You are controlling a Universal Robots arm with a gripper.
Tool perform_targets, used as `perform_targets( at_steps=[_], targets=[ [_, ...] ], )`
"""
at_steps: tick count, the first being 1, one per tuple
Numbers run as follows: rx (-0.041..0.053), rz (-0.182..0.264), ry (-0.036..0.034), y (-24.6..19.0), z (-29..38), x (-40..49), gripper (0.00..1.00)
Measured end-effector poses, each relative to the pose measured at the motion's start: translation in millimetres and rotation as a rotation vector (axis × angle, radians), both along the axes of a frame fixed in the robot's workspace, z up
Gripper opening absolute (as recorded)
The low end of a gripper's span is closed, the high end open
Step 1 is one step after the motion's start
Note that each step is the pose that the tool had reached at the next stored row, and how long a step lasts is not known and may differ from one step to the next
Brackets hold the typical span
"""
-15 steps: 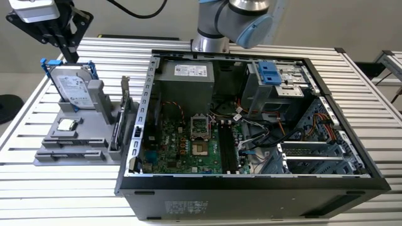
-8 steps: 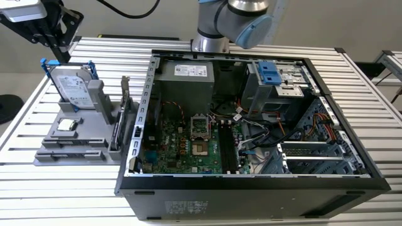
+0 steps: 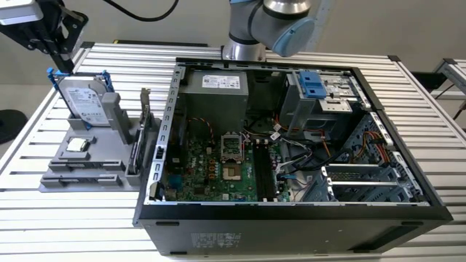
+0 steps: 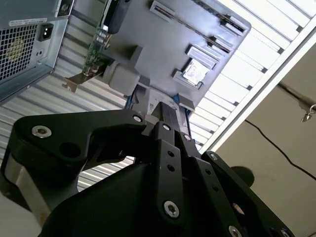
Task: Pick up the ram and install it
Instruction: 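Reach for the ram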
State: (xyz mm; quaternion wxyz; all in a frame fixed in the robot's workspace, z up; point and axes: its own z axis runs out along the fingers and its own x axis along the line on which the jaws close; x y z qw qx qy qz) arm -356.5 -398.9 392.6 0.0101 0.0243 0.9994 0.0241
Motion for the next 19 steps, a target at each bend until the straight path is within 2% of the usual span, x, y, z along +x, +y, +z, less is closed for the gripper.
perform_targets(
  at_steps=[5, 19],
  targets=[
    [0.0, 0.001, 0.0, 0.0, 0.0, -5.5, 0.0],
    [-0.0011, 0.002, -0.0001, 0.0, -5.5, -5.7, 0.0]
  ],
)
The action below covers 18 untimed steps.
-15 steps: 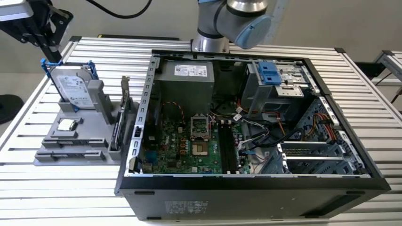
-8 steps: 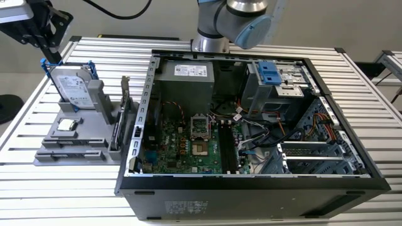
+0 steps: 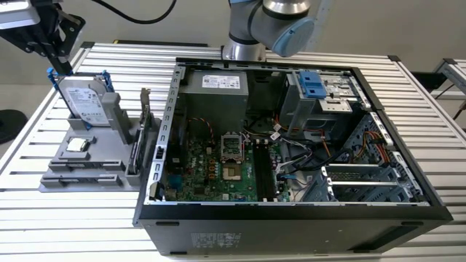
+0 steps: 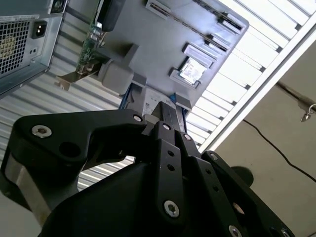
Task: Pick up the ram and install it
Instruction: 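Reach for the ram, then pick up the ram and move it above insertion slot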
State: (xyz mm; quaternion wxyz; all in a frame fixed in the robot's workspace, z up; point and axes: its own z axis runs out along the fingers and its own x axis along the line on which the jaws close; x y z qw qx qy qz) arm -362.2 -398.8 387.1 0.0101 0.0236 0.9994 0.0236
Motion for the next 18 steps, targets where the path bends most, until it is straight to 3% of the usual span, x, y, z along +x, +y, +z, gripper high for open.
perform_targets(
  at_steps=[10, 18],
  targets=[
    [-0.0012, 0.0, 0.0001, -0.3, -6.4, -0.1, 0.0],
    [-0.0018, 0.0, 0.0014, -5.2, -9.4, 0.3, 0.0]
  ],
)
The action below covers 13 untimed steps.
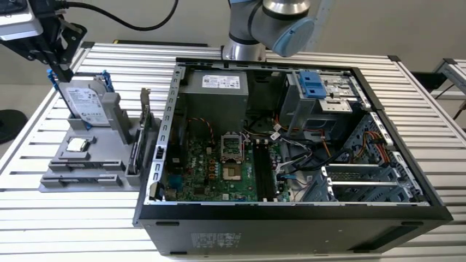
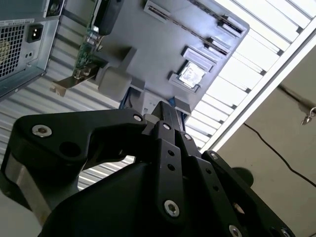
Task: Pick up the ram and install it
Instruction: 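Pick up the ram and move it above insertion slot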
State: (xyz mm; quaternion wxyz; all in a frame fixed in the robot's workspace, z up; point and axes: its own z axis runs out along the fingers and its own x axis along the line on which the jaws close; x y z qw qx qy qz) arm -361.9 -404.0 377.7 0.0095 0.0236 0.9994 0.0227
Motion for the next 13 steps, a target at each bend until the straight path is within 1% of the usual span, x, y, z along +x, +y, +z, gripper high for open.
perform_targets(
  at_steps=[3, 8, 13],
  targets=[
    [-0.0002, 0.0, 0.0002, -1.7, -1.0, 0.1, 0.0],
    [-0.0014, 0.0, 0.0004, -2.7, -2.1, 0.2, 0.0],
    [-0.0014, 0.0, 0.0024, -5.7, -2.4, 0.4, 0.0]
  ],
)
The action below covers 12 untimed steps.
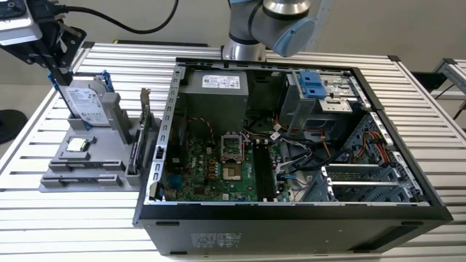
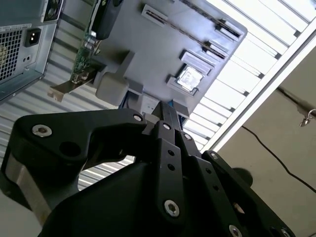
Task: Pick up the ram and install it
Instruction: 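Pick up the ram and move it above insertion slot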
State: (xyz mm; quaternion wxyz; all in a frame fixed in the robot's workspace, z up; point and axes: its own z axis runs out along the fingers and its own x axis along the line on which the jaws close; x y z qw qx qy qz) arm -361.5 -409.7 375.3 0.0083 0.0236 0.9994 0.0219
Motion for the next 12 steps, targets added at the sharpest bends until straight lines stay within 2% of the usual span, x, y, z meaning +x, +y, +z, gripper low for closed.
perform_targets(
  at_steps=[12],
  targets=[
    [-0.0002, 0.0, 0.0033, -18.4, 0.0, 0.4, 0.0]
  ],
)
